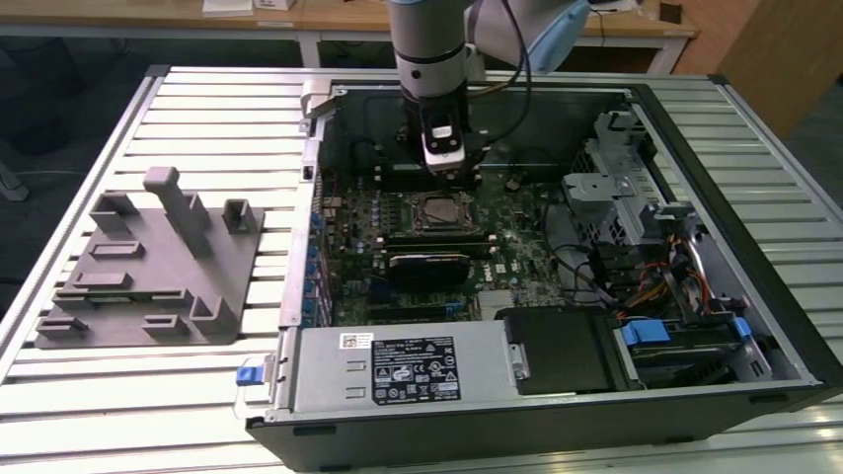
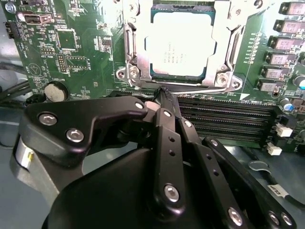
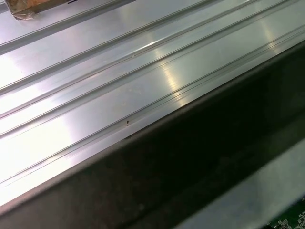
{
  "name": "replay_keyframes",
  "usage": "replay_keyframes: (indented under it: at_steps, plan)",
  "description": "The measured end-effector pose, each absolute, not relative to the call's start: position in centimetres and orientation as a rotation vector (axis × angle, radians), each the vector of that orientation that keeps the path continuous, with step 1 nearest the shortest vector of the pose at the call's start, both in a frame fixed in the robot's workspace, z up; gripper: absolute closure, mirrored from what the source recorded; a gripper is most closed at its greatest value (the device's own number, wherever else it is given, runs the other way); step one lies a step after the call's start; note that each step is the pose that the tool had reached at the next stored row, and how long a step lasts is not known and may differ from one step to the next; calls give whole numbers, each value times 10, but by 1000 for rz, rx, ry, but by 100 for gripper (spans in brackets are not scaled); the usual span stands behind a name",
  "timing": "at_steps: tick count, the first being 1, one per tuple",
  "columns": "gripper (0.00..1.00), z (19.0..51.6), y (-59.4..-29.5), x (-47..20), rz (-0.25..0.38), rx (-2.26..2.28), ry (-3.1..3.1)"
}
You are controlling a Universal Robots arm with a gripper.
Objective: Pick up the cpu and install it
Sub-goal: 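Install the first cpu locking lever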
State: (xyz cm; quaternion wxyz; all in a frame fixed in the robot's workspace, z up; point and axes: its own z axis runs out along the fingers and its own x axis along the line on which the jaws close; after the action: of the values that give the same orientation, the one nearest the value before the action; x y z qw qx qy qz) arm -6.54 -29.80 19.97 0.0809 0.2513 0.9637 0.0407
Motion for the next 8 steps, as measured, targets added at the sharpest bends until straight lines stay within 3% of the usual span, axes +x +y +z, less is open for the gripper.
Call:
replay_keyframes:
  at_steps: [8]
  plan:
    - [89, 197, -298, -66, 131, 742, 2851]
